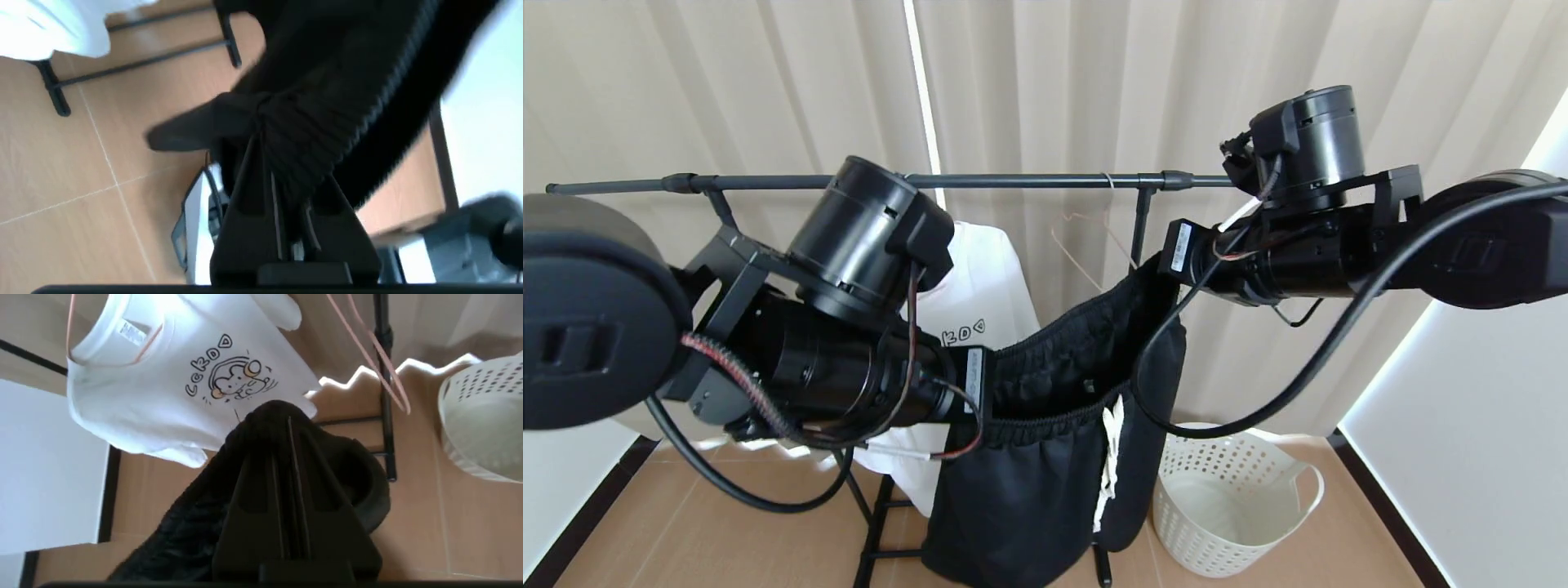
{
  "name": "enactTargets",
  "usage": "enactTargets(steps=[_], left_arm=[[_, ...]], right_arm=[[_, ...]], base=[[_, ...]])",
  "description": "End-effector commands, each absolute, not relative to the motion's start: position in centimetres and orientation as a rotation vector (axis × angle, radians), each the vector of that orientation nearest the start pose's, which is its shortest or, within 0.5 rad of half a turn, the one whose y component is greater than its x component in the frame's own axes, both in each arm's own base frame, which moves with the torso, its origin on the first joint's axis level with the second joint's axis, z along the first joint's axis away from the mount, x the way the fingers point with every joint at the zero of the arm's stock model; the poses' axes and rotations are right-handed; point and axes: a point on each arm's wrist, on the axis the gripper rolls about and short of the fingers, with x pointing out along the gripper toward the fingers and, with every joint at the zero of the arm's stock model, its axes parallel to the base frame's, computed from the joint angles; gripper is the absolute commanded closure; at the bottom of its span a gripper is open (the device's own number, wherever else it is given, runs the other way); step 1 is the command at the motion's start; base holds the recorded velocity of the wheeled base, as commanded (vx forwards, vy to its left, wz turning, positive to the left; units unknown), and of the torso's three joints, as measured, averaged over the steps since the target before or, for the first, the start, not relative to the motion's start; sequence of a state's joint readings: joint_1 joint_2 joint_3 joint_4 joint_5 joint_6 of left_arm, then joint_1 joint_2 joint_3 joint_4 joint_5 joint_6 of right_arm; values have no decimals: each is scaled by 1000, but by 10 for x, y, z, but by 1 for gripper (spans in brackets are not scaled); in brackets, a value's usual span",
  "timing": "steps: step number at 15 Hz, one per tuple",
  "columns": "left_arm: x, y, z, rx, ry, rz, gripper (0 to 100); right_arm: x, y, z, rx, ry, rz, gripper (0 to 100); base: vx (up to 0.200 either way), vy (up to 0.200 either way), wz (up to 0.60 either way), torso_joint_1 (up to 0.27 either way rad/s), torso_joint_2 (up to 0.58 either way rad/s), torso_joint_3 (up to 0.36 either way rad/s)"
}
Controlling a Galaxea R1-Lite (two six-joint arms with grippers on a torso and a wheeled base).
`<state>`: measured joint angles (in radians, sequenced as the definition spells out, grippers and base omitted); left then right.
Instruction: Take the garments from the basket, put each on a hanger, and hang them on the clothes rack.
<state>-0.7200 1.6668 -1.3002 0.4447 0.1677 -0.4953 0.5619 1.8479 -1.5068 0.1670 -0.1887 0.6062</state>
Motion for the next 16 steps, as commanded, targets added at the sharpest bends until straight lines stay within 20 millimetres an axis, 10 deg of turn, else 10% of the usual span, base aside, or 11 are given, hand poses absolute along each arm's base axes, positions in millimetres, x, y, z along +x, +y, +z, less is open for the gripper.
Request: enactTargets(steps=[1,11,12,16], left_arm=[[257,-190,234,-150,816,-258,100],[292,-205,264,-227,671,-220,100],[292,-206,267,-230,662,-226,100],[293,-213,283,-249,612,-252,100]], right_arm=[[285,175,263,348,547,229,100],[262,173,225,43,617,224,100],[261,173,225,38,621,224,0],[245,164,206,-122,672,260,0]], base=[[0,0,0,0,0,0],[0,0,0,0,0,0],[0,0,0,0,0,0],[0,0,0,0,0,0]])
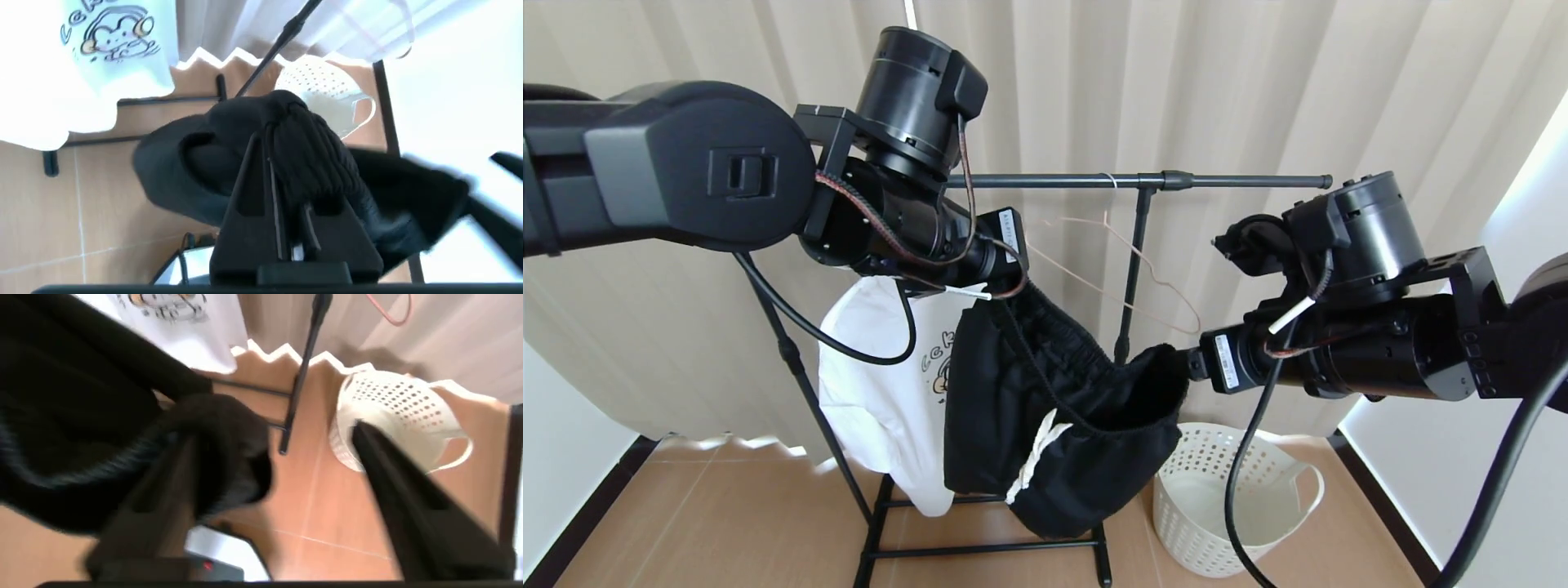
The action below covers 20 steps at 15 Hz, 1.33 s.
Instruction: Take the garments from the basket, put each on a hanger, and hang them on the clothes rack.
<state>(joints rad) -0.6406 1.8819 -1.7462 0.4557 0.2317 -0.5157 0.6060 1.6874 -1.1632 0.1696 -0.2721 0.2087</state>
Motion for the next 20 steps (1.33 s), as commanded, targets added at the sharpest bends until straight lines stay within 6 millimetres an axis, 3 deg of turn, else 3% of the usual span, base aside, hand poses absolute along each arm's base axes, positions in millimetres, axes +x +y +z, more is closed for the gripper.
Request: enactTargets(steps=[1,4,6,10,14,20], left_arm=[[291,-216,288,-249,604,-259,100],[288,-220,292,-245,598,-262,100],[285,-222,300,-248,580,-266,100],[281,-223,298,-230,608,-264,100],[272,-229,302,-225,605,-296,100],[250,-243,309,-209,596,-365,100]], right_arm=[[234,165,197,-195,695,303,0],[219,172,182,-265,718,414,0],[211,173,173,-276,685,602,0],[201,176,180,-120,513,923,0],[214,181,174,-47,512,919,0],[234,174,166,-30,500,857,0]], base=[[0,0,0,0,0,0],[0,0,0,0,0,0],[0,0,0,0,0,0],[0,0,0,0,0,0],[0,0,0,0,0,0],[0,0,0,0,0,0]])
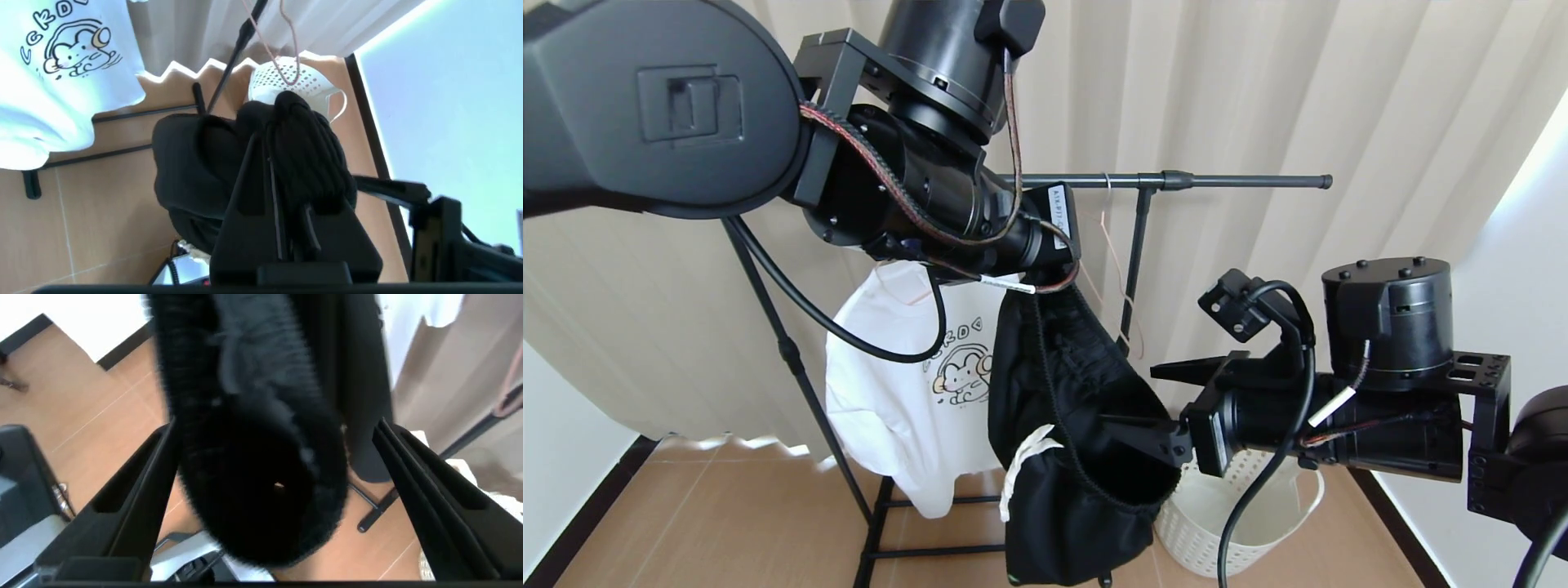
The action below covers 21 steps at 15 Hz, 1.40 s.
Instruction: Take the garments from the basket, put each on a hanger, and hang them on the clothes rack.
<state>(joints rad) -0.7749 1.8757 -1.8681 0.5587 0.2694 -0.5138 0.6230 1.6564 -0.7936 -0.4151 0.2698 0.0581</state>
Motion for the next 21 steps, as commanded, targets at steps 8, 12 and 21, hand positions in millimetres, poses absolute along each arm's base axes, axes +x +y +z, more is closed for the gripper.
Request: enactTargets(steps=[8,12,21], left_arm=[[248,-242,310,-209,595,-368,100],[247,-241,311,-212,594,-368,100],[265,-242,248,-99,789,-273,100]], right_arm=[[243,181,144,-46,563,843,0],[251,184,137,-53,534,804,100],[289,111,178,6,383,559,100]], base=[[0,0,0,0,0,0],[0,0,0,0,0,0],[0,0,0,0,0,0]])
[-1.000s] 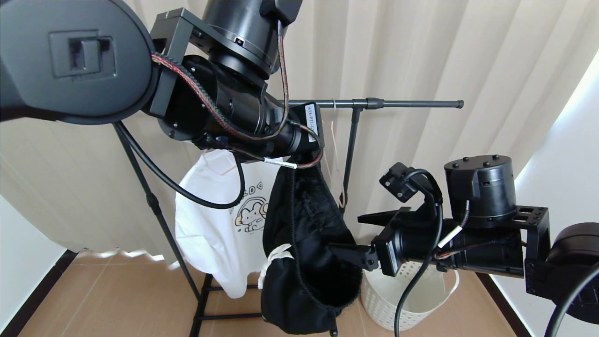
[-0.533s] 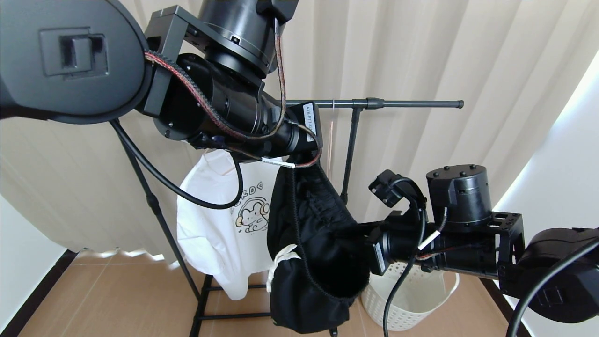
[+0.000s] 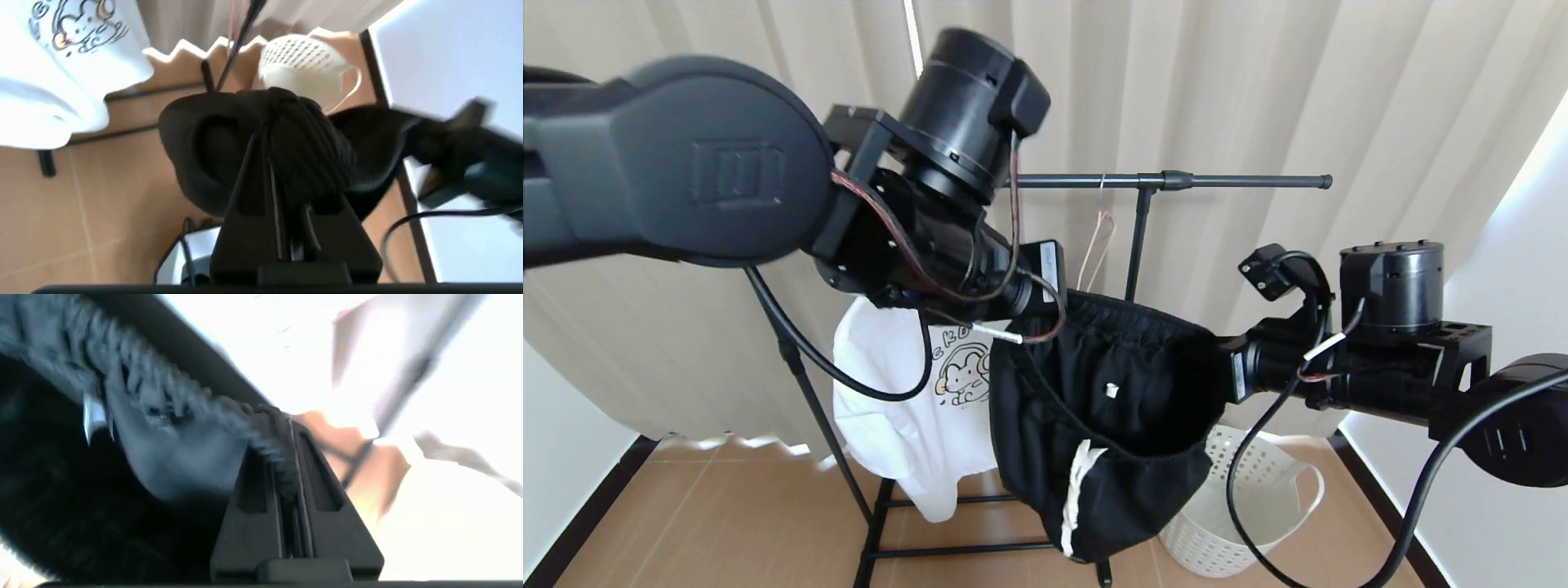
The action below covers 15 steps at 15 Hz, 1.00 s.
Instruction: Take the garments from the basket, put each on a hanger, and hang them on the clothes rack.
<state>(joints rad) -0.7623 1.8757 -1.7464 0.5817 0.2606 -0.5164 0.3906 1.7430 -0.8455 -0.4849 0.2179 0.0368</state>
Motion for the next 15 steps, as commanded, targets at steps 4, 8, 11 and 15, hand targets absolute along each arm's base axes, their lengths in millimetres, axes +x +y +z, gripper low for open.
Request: enactTargets(steps=[4,8,11,15], left_arm=[[270,-266,196,0,911,-255,100],[266,-270,194,13,918,-269,0],[258,-261,204,3,907,-276,0],[252,-253,204,12,898,-278,0]], right_arm=[[285,97,190,-32,332,527,100],[285,93,194,-31,316,512,100],[286,87,196,-29,310,495,100],[285,82,197,-49,299,483,100]], base=[[0,0,0,0,0,0],[0,0,0,0,0,0],[0,0,0,0,0,0],[0,0,0,0,0,0]])
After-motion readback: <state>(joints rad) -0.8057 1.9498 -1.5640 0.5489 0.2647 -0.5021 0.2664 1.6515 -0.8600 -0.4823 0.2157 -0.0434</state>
